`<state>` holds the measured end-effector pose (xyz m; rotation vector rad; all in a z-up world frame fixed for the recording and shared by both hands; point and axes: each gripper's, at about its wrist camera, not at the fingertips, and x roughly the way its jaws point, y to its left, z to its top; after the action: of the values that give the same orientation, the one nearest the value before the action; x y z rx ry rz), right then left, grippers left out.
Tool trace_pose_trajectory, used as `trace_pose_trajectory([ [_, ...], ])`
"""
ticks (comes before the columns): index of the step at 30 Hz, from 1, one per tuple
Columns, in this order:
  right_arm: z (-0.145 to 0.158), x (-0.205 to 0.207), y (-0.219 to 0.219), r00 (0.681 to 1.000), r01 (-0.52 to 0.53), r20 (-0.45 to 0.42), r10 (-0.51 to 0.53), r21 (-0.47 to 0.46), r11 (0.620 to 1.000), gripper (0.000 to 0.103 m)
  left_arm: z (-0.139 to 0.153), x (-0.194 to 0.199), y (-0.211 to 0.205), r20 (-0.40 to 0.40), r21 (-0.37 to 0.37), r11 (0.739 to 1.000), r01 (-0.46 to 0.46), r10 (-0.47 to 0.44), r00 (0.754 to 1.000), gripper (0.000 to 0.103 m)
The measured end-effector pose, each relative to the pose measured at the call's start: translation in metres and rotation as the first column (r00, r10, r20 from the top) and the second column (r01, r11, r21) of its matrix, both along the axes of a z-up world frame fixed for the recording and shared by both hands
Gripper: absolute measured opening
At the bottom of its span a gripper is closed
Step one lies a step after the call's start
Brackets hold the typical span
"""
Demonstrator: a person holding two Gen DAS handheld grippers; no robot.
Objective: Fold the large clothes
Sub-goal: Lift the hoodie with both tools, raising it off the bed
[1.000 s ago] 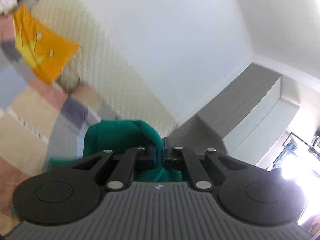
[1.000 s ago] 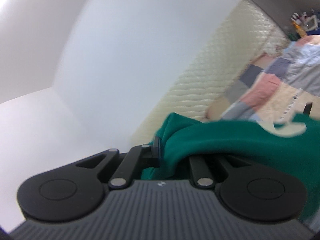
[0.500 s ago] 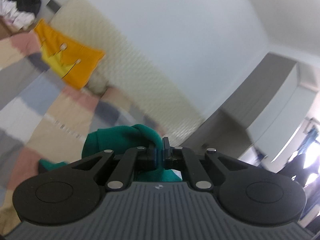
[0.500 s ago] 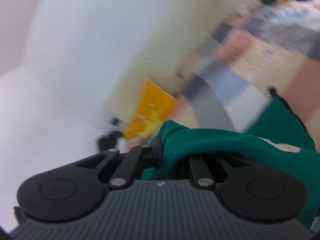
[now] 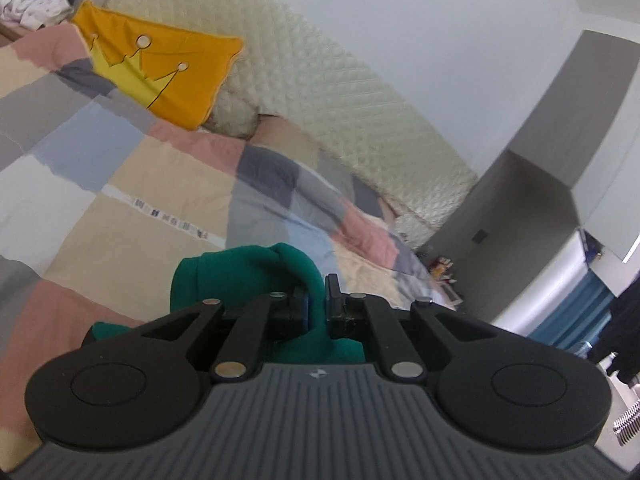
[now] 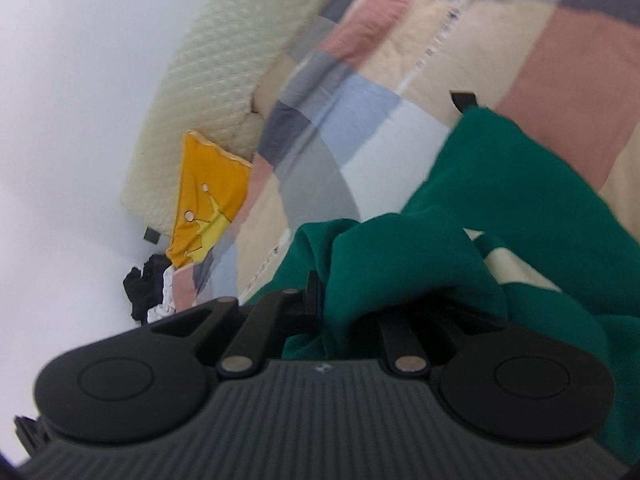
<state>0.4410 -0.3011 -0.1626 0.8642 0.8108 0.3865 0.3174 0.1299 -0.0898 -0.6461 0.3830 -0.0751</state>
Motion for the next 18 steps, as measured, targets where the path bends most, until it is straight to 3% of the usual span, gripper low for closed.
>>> trace_pose_trajectory([
  [7, -0.039, 0.045, 0.01, 0.999, -0.001, -0.053, 0.0, -0.021, 1.0, 0.008, -0.053, 0.068, 0.028, -0.055, -0.057, 0.998, 0.014, -0.017, 0.998, 0.007],
  [13, -0.047, 0.056, 0.016, 0.999, -0.006, -0.046, 0.004, -0.045, 0.999, 0.011, -0.068, 0.083, 0.038, -0.071, -0.087, 0.996, 0.017, -0.024, 0.997, 0.008],
  [15, -0.045, 0.053, 0.016, 0.999, -0.003, -0.033, 0.001, -0.051, 0.999, 0.012, -0.064, 0.076, 0.04, -0.066, -0.102, 0.994, 0.025, -0.032, 0.997, 0.021],
  [17, -0.04, 0.048, 0.015, 1.0, 0.022, -0.013, -0.022, -0.062, 0.998, 0.017, -0.06, 0.069, 0.042, -0.062, -0.121, 0.992, 0.04, -0.047, 0.997, 0.062],
  [18, -0.037, 0.045, 0.016, 1.0, 0.024, -0.003, -0.024, -0.069, 0.997, 0.019, -0.054, 0.059, 0.041, -0.055, -0.12, 0.992, 0.039, -0.046, 0.997, 0.067],
])
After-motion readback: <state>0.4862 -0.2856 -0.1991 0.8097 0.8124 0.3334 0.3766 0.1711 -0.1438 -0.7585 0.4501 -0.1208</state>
